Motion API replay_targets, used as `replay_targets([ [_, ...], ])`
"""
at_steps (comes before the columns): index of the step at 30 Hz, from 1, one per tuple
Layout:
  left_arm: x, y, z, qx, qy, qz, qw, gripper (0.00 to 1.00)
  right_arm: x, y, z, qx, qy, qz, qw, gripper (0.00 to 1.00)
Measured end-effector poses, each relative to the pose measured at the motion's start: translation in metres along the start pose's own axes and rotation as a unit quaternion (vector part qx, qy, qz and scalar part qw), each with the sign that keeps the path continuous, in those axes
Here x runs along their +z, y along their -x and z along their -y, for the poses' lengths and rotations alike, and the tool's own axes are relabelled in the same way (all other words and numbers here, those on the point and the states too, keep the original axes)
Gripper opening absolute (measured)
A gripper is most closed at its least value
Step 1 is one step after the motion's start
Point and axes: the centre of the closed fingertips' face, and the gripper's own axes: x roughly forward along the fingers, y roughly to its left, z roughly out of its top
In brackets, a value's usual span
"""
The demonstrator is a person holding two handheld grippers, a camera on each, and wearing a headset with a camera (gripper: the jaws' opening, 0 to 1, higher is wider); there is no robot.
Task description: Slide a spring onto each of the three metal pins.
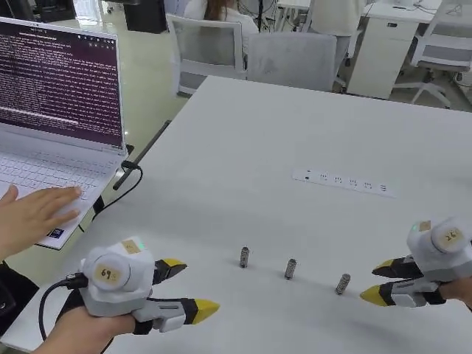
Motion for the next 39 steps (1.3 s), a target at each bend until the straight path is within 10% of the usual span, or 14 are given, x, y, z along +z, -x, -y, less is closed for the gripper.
replay_targets([
  [39,0.003,-0.002,0.004,-0.001,0.005,0.002,1.0000,0.55,-0.037,0.034,-0.067,-0.027,-0.132,0.107,0.9851,0.65],
])
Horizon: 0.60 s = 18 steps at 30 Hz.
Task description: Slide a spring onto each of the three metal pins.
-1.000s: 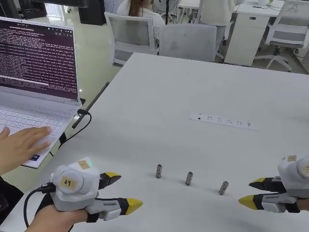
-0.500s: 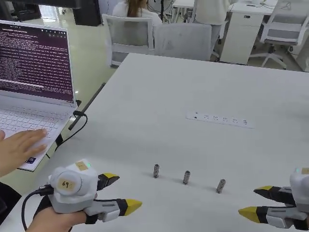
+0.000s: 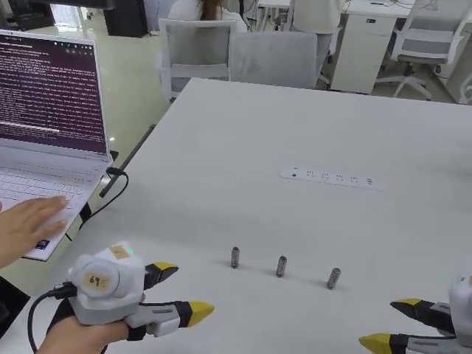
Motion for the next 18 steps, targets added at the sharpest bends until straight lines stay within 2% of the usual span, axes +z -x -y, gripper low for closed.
replay_targets([
  [5,0.000,0.002,-0.002,0.003,0.004,0.003,1.0000,0.56,-0.001,0.003,-0.004,-0.003,-0.007,0.007,0.9999,0.68],
  [12,0.000,0.005,0.002,0.005,0.012,0.008,0.9999,0.57,-0.003,0.005,-0.008,-0.004,-0.009,0.009,0.9999,0.72],
  [18,-0.003,0.005,0.004,0.005,0.017,0.009,0.9998,0.59,-0.005,0.001,-0.016,0.007,-0.010,0.010,0.9999,0.75],
])
